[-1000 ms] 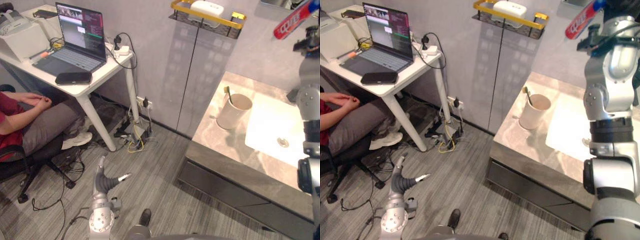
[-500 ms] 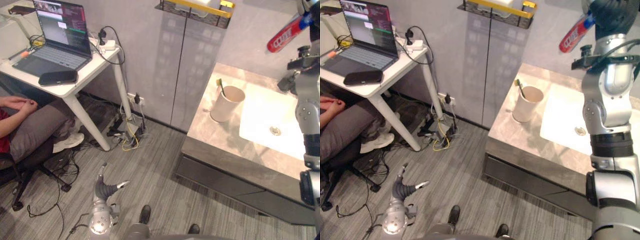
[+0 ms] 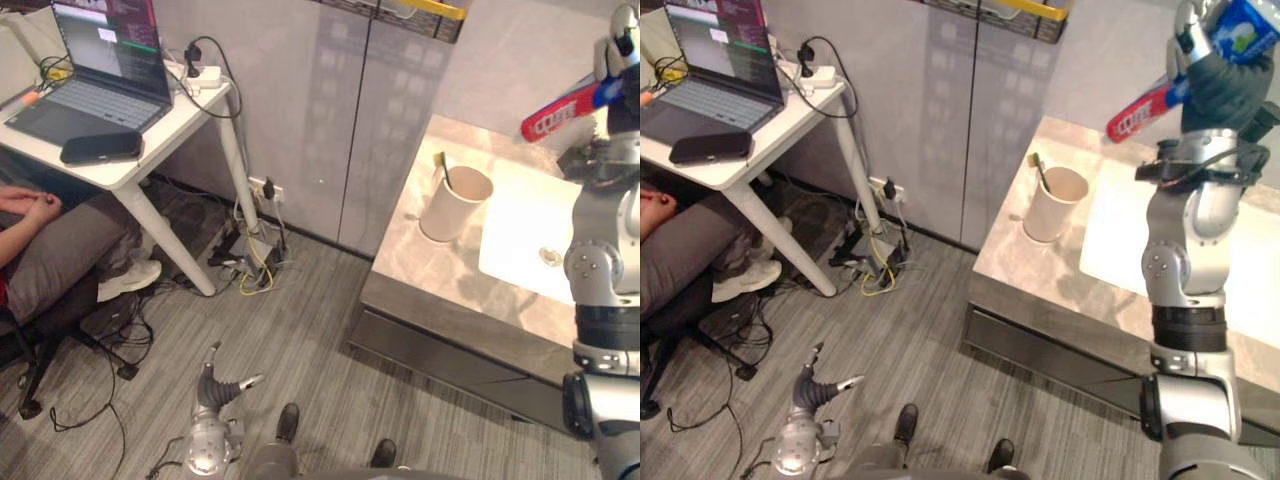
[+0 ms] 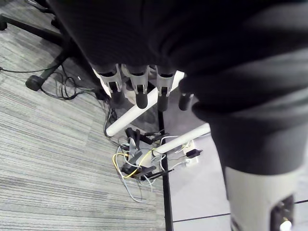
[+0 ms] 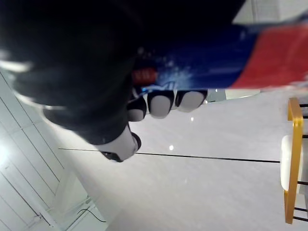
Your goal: Organize washtable
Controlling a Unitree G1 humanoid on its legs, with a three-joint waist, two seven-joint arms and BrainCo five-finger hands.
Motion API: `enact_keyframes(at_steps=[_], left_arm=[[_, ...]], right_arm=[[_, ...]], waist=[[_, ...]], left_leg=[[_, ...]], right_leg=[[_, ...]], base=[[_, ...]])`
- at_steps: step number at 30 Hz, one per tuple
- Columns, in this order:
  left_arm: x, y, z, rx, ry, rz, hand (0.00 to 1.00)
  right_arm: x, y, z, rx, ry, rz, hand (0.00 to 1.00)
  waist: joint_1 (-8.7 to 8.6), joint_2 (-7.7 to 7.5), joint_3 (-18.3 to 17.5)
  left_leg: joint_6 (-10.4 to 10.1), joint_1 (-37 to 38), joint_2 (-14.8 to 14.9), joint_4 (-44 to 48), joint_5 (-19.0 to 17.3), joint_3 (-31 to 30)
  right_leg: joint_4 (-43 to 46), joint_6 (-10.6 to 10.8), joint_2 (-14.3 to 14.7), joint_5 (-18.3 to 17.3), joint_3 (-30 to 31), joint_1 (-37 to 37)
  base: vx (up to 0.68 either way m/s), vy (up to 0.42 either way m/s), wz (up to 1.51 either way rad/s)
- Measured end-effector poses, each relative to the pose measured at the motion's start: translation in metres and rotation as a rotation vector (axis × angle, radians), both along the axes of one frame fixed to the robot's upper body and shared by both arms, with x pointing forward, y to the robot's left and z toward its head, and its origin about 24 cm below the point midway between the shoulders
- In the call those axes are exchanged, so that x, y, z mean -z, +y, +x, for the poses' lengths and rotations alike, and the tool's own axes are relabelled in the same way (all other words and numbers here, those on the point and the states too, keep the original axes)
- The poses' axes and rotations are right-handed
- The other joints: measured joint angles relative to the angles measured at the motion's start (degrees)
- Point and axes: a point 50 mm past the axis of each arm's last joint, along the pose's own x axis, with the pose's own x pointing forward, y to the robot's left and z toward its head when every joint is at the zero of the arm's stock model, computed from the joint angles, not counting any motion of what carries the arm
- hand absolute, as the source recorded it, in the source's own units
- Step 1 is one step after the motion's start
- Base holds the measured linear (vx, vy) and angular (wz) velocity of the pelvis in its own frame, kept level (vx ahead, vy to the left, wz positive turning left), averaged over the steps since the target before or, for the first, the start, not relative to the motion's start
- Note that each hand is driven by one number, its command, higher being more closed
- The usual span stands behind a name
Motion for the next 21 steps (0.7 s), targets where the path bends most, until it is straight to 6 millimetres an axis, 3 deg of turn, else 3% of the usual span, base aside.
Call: enact_keyframes(at_steps=[13,21], left_arm=[[0.016,0.000,-0.011,-0.028,0.068,-0.050,0.00],[0.026,0.011,-0.019,-0.050,0.123,-0.045,0.00]], right_arm=[[0.006,0.007,0.001,-0.035,-0.002,0.046,1.00],[0.008,0.003,0.005,-0.014,0.004,0.085,1.00]], waist=[[0.19,-1.01,-0.4],[0.24,-3.07,-1.9]], left_leg=[[0.0,-0.5,0.6,-0.3,0.0,1.3],[0.0,-1.2,2.1,-0.3,0.0,1.6]], right_leg=[[-0.3,-0.3,0.2,0.8,1.0,-1.1],[-2.1,-1.2,2.0,1.9,1.6,-1.2]], base=[[-0.02,-0.008,-0.05],[-0.02,-0.030,-0.05]])
